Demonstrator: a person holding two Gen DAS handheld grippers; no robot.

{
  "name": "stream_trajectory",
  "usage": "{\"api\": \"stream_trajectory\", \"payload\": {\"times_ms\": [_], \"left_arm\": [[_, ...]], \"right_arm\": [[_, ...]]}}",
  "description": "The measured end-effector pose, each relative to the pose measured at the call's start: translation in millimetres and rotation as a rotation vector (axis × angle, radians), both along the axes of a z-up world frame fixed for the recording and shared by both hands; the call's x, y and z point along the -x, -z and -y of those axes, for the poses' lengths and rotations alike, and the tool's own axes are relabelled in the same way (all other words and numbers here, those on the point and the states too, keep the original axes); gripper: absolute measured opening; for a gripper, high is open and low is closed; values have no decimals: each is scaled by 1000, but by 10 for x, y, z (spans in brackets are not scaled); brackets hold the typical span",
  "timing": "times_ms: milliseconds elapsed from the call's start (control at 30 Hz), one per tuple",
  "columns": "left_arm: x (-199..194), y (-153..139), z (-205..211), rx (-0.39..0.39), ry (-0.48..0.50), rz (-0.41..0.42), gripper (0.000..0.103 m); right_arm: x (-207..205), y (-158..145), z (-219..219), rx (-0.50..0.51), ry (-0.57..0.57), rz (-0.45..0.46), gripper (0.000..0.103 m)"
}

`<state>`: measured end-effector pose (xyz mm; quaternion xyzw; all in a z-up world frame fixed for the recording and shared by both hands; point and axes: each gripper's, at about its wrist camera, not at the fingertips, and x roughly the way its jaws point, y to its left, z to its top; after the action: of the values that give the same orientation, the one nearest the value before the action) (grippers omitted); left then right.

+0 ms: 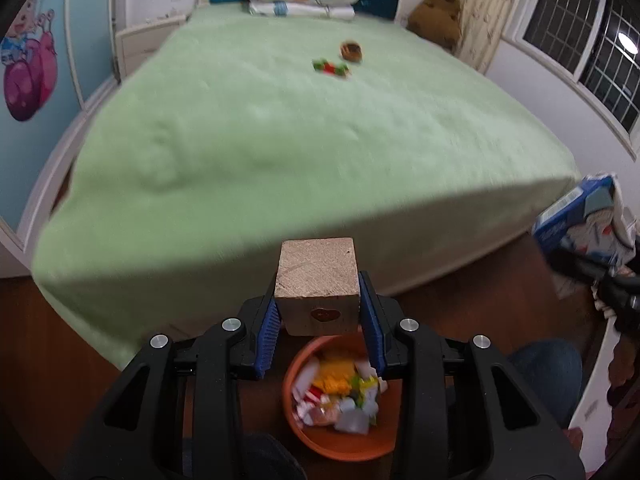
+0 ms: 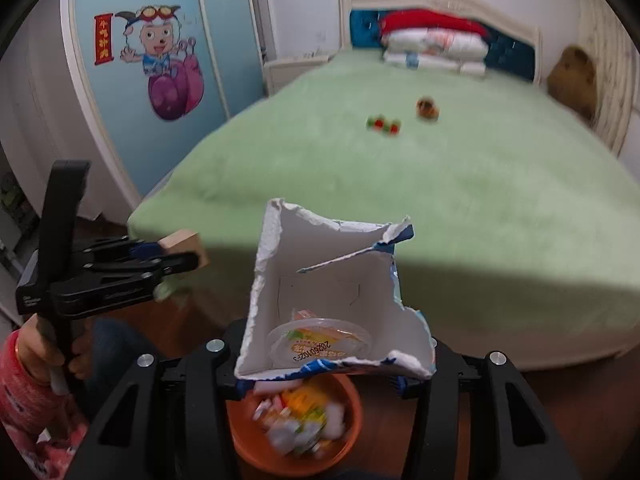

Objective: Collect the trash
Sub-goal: 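Carry block and milk carton over the orange bucket and open both tools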

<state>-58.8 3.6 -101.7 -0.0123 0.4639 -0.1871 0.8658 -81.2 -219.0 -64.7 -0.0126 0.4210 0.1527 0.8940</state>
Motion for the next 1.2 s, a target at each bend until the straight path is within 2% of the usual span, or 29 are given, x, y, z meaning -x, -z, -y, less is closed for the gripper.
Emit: {"api": "stream_trajectory", "payload": {"times_ms": [233, 333, 533, 700, 900, 933, 967, 1033, 1100, 1200], "left_arm": [[200, 521, 222, -38, 57, -133, 35], [253, 766, 305, -47, 75, -204, 35], [337, 1199, 392, -87, 93, -319, 35], [345, 1558, 421, -107, 86, -432, 35], [367, 1706, 464, -138, 83, -473, 36], [350, 1710, 453, -141, 70, -477, 40], [332, 1709, 450, -142, 58, -481, 54], [275, 1675, 398, -138, 14, -461, 74], [250, 1623, 358, -143, -4, -435, 75], [218, 1539, 336, -149, -17, -413, 76]], "right_arm": [[139, 693, -45, 12, -6, -188, 49], [170, 1057, -79, 14, -16, -295, 49], [264, 1547, -185, -4, -37, -429, 49], [236, 1804, -247, -8, -39, -507, 49], [210, 1988, -296, 16, -40, -559, 52], [208, 2002, -289, 21, -35, -561, 61], [199, 2002, -268, 23, -19, -560, 66], [175, 1985, -240, 16, 0, -548, 72], [166, 1953, -198, 1, 12, -542, 75], [162, 1927, -150, -15, 26, -540, 75]]}}
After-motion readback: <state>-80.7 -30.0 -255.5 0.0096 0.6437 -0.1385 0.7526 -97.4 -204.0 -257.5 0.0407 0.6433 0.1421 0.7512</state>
